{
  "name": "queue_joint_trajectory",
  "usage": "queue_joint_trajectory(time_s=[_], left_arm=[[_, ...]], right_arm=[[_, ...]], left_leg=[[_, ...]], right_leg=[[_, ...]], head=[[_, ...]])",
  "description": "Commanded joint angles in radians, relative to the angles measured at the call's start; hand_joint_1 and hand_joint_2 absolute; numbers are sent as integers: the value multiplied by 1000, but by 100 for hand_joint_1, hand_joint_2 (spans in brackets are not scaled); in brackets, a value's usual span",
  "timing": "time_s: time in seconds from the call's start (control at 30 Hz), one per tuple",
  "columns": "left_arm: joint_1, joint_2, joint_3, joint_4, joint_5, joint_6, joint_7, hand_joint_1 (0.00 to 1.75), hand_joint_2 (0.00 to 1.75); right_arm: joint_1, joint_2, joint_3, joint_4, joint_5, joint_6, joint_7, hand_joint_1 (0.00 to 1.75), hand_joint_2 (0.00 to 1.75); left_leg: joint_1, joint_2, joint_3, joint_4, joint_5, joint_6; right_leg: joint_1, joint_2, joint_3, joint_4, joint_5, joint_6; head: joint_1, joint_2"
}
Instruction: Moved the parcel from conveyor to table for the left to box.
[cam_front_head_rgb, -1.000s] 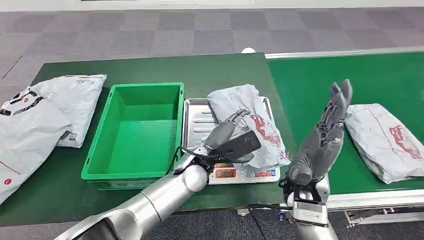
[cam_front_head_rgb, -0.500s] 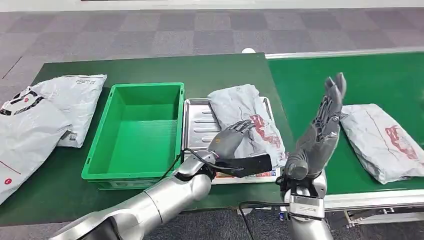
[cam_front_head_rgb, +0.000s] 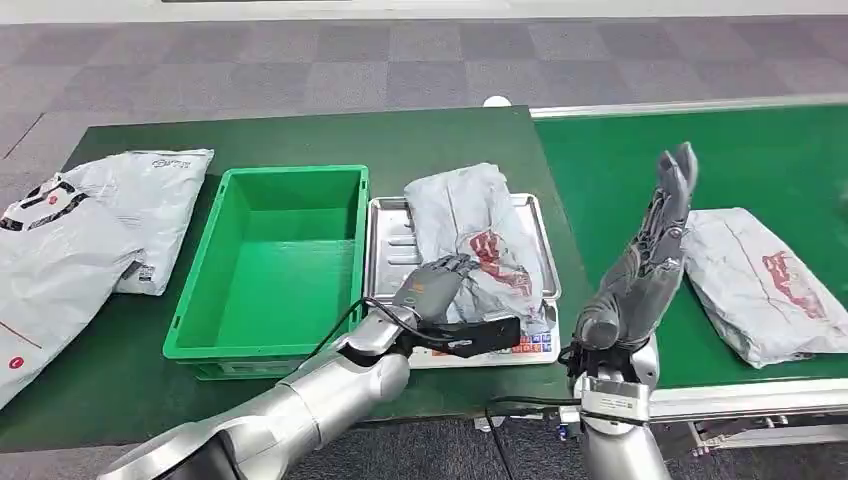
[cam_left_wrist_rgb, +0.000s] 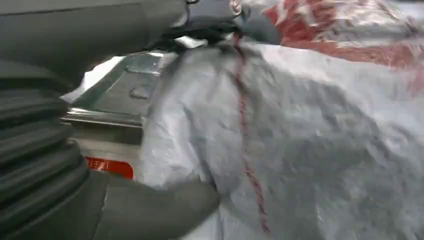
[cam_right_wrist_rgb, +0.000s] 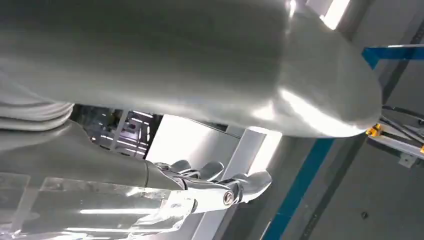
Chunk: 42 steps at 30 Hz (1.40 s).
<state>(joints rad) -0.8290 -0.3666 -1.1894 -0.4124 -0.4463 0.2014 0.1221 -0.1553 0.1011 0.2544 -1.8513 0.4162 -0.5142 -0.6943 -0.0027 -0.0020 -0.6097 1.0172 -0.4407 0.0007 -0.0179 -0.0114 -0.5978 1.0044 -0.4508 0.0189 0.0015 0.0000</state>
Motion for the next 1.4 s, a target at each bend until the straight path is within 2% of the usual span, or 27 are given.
queue_joint_trajectory(time_s=[0.03, 0.2, 0.27, 0.33, 0.43, 0.5, 0.57, 0.6, 0.63, 0.73, 0.83, 0.9, 0.97, 1.07, 1.23, 1.3, 1.4], left_arm=[[-20, 18, 54, 112, -24, 36, -27, 175, 175], [-20, 18, 83, 117, -26, 63, -51, 175, 175], [-16, 18, 112, 115, -33, 75, -71, 175, 175], [-11, 18, 143, 108, -24, 92, -99, 175, 175], [1, 19, 221, 86, 20, 137, -197, 175, 175], [17, 20, 316, 58, 80, 147, -325, 175, 175], [39, 18, 433, 0, 161, 151, -506, 175, 175], [46, 18, 460, -22, 176, 143, -550, 175, 175], [69, 18, 521, -94, 220, 181, -660, 175, 175], [91, 18, 564, -170, 226, 220, -726, 175, 175], [98, 21, 568, -183, 226, 217, -725, 175, 175], [127, 26, 600, -246, 208, 306, -818, 175, 175], [156, 52, 603, -354, 184, 387, -820, 175, 175], [178, 80, 618, -425, 226, 399, -820, 175, 175], [178, 88, 619, -431, 231, 394, -820, 175, 175], [182, 111, 596, -441, 224, 457, -820, 175, 175], [154, 137, 616, -338, 191, 497, -802, 175, 175]], right_arm=[[-59, -8, -15, 120, -26, -25, -4, 0, 0], [-64, -7, -15, 124, -30, -30, -4, 0, 0], [-66, -8, -14, 126, -37, -30, -4, 0, 0], [-68, -12, -13, 130, -40, -29, -4, 0, 0], [-76, -26, 0, 143, -57, -28, -4, 0, 0], [-86, -48, 25, 158, -80, -47, -4, 0, 0], [-106, -72, 53, 184, -110, -70, -4, 0, 0], [-112, -81, 63, 191, -121, -81, -4, 0, 0], [-117, -90, 72, 197, -133, -97, -4, 0, 0], [-108, -98, 71, 188, -139, -107, -4, 0, 0], [-101, -99, 70, 181, -140, -106, -4, 0, 0], [-93, -96, 61, 176, -139, -107, -4, 0, 0], [-82, -101, 52, 167, -142, -106, -4, 0, 0], [-71, -109, 44, 159, -143, -110, -4, 0, 0], [-68, -113, 43, 156, -145, -108, -4, 0, 0], [-63, -121, 42, 154, -146, -116, -4, 0, 0], [-47, -145, 38, 140, -157, -131, -3, 0, 0]], left_leg=[[1, 4, 4, -2, -1, -1], [1, 3, 3, -1, -1, -1], [2, 5, 8, -6, 0, -2], [1, 4, 5, -3, -1, -1], [1, 4, 5, -3, 0, -1], [1, 3, 3, -1, -1, -1], [1, 5, 5, -3, -1, -1], [1, 5, 5, -3, -1, -1], [1, 3, 2, -1, -1, 0], [1, 1, 1, 0, 0, 0], [1, 2, 3, -1, -1, -1], [1, 2, 3, -2, 0, -1], [0, 2, 3, -1, 0, -1], [1, 3, 3, -2, -1, -1], [1, 2, 3, -2, -1, -1], [1, 3, 3, -2, -1, -1], [0, 2, 3, -1, 0, -1]], right_leg=[[1, 4, 3, -3, 1, -1], [1, 4, 3, -2, 1, -1], [2, 6, 7, -7, 3, -2], [1, 5, 4, -3, 1, -2], [1, 5, 4, -4, 1, -2], [1, 4, 3, -2, 1, -1], [1, 5, 4, -3, 1, -1], [1, 6, 4, -4, 2, -1], [1, 4, 2, -1, 1, -1], [1, 2, 1, -1, 1, -1], [1, 3, 2, -2, 1, -1], [1, 3, 3, -2, 1, -1], [0, 3, 2, -2, 1, -1], [1, 3, 2, -2, 1, -1], [1, 3, 3, -2, 1, -1], [1, 3, 3, -2, 1, -1], [0, 3, 2, -2, 0, -1]], head=[[0, 0], [0, 0], [0, 0], [0, 0], [0, 0], [0, 0], [0, 0], [0, 0], [0, 0], [0, 0], [0, 0], [0, 0], [0, 0], [0, 0], [0, 0], [0, 0], [0, 0]])
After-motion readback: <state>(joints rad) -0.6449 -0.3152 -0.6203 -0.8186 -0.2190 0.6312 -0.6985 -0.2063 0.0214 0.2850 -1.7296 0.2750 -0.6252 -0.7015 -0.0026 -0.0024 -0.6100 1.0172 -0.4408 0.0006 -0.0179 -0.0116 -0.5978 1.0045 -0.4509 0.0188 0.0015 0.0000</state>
